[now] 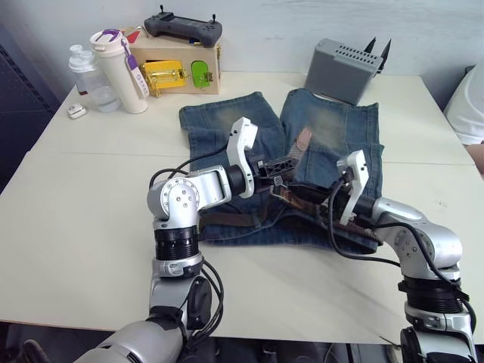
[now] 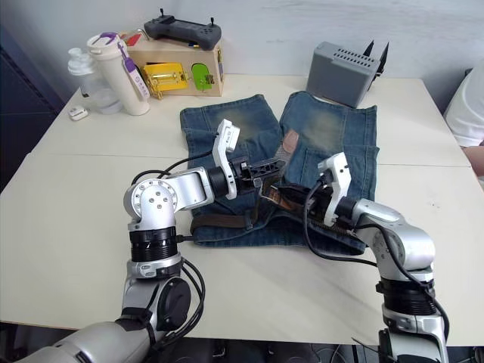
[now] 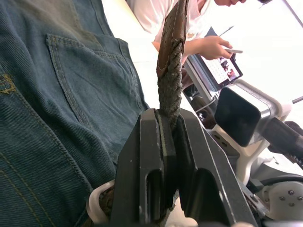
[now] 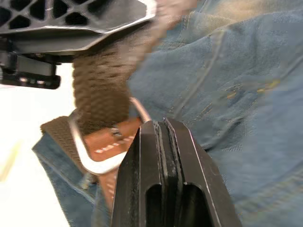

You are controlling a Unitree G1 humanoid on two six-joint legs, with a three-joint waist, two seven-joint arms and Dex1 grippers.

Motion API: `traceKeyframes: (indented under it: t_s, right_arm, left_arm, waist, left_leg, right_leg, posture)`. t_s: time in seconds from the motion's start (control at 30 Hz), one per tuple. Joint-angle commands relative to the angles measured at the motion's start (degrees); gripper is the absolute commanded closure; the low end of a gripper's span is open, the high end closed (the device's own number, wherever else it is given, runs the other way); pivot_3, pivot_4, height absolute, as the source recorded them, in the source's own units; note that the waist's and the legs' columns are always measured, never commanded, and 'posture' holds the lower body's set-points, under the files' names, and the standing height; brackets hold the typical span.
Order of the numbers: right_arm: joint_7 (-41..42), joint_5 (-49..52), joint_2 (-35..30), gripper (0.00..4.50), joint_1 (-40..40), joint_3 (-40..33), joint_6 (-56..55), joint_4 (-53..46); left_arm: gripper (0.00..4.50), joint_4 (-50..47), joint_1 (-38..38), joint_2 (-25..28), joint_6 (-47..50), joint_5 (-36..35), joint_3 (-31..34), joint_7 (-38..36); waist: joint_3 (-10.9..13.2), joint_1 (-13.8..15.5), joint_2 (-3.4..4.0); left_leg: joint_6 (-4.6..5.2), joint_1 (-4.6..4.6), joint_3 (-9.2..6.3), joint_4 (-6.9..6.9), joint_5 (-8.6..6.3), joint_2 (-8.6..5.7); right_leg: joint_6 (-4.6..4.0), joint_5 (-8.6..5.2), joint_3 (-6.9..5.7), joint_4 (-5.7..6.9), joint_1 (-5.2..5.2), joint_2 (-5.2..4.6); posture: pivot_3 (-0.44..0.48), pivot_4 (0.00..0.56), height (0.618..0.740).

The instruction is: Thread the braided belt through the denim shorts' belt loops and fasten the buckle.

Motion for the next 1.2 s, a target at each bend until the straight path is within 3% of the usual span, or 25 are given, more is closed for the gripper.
traceKeyframes:
  t_s: [0.03, 0.2, 0.3, 0.5, 0.7, 0.9, 1.1, 1.2]
  right_arm:
    - [2.41, -3.23, -1.07, 4.49, 2.27, 8.11, -2.48, -0.86]
    - [3.13, -17.50, -7.10, 4.49, 4.24, 19.82, -13.01, 5.01]
    - [3.15, -21.90, -9.67, 4.49, 3.98, 22.00, -17.01, 7.66]
    - [5.45, -15.42, -9.03, 4.49, 3.13, 16.30, -16.17, 6.39]
    - [8.95, -7.21, -10.07, 4.49, 1.38, 10.05, -11.09, 3.66]
    - [11.79, -8.47, -11.35, 4.49, 0.11, 11.60, -12.68, 4.87]
    - [14.41, -8.99, -8.65, 4.49, -3.84, 13.98, -13.16, 7.96]
    - [16.32, -9.22, -8.19, 4.49, -5.88, 14.78, -13.53, 10.41]
  left_arm:
    - [4.50, -2.39, 0.04, -1.78, -0.70, -2.63, 2.89, 3.05]
    - [4.50, -3.99, 1.68, 0.18, 2.52, -5.99, 4.15, 2.76]
    - [4.50, -5.65, 3.66, 3.12, 5.68, -8.03, 5.26, 1.96]
    - [4.50, -6.42, 8.93, 9.61, 7.43, -8.71, 6.30, 1.07]
    - [4.50, -5.08, 11.99, 11.14, 4.40, -7.67, 4.42, 1.06]
    - [4.50, -3.17, 12.30, 9.49, 1.39, -7.97, 5.40, 2.53]
    - [4.50, -2.81, 14.73, 12.26, -3.64, -4.78, -1.12, 1.03]
    - [4.50, -4.79, 15.83, 13.60, -11.74, -1.38, -5.30, -0.23]
  waist:
    - [0.00, -0.19, 0.00]
    - [-0.04, -0.12, -0.07]
    - [-0.22, -0.16, -0.37]
    - [-0.54, 0.09, -0.61]
    - [-0.53, 0.28, -0.61]
    - [-0.53, -0.17, -0.61]
    - [-0.53, -0.09, -0.61]
    - [-0.53, 0.01, -0.61]
  left_leg:
    - [0.00, 0.00, 0.00, -0.02, 0.00, 0.01]
    - [-0.02, 0.03, 0.03, -0.05, -0.01, 0.00]
    - [-0.05, 0.12, 0.01, -0.04, -0.02, 0.02]
    - [-0.13, 0.36, -0.14, -0.05, -0.06, 0.02]
    - [-0.09, 0.20, -0.24, -0.04, -0.08, -0.01]
    - [-0.07, 0.22, -0.23, -0.13, -0.09, 0.02]
    - [-0.10, 0.11, -0.17, -0.18, -0.08, 0.03]
    - [-0.09, 0.06, -0.17, -0.14, -0.08, 0.01]
  right_leg:
    - [0.00, 0.00, 0.00, -0.02, -0.01, 0.01]
    - [0.00, 0.00, 0.02, -0.04, -0.01, 0.02]
    - [0.00, 0.00, 0.01, -0.05, 0.08, 0.03]
    - [0.00, 0.00, -0.08, -0.22, 0.44, 0.01]
    - [0.01, 0.00, -0.18, -0.35, 0.41, -0.04]
    - [0.01, 0.00, -0.18, -0.40, 0.38, 0.00]
    - [0.01, 0.00, -0.14, -0.34, 0.19, 0.02]
    - [0.01, 0.00, -0.14, -0.35, 0.17, -0.01]
  posture:
    - [0.000, 0.150, 0.735]
    - [0.000, 0.150, 0.735]
    - [0.000, 0.150, 0.735]
    - [0.000, 0.150, 0.735]
    - [0.000, 0.150, 0.735]
    - [0.000, 0.150, 0.735]
    - [0.000, 0.150, 0.735]
    - [0.000, 0.150, 0.735]
